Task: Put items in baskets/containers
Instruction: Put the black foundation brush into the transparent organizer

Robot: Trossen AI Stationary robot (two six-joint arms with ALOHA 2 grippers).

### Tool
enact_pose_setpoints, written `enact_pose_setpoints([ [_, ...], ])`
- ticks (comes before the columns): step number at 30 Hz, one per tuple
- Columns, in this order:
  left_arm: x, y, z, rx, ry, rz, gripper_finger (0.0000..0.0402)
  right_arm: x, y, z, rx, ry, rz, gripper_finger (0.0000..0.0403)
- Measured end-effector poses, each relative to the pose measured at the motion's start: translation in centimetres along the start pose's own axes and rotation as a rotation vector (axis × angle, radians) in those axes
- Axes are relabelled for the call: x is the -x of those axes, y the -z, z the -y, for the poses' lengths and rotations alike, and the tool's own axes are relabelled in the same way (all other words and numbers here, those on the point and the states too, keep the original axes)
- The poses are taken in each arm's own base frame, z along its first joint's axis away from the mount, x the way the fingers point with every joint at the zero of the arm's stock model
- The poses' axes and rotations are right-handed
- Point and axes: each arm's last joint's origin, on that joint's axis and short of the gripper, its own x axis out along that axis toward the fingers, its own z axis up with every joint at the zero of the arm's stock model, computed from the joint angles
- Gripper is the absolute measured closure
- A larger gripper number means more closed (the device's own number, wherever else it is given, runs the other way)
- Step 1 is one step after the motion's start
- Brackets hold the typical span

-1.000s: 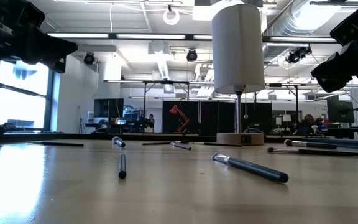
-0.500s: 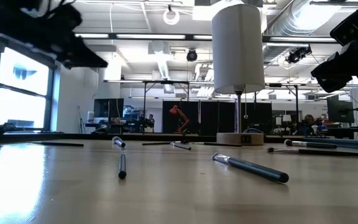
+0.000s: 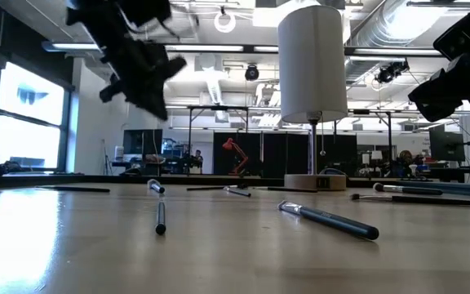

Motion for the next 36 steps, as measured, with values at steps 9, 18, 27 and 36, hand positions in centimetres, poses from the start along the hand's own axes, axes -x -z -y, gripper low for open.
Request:
enact_pose_setpoints([
  [9,-5.7,-2.9,-2.0,0.256,-0.084,-0.339,0.0348,0.0,0.0,0.0,0.0,0.0,0.0,0.0398],
  [18,-9.7,-3.0,-4.4,0.459,-0.159,-0.483,0.0258,0.0,0.0,0.0,0.0,0.0,0.001,0.0398],
  [27,-12.5,-2.2,-5.2,0.499,-0.226,-0.512,0.0248,0.0,0.0,0.0,0.0,0.0,0.002,0.0398],
  [36,-13.9,-1.8,-4.9,0.506,-0.199,-0.502,0.0252,0.0,0.0,0.0,0.0,0.0,0.002,0.0398],
])
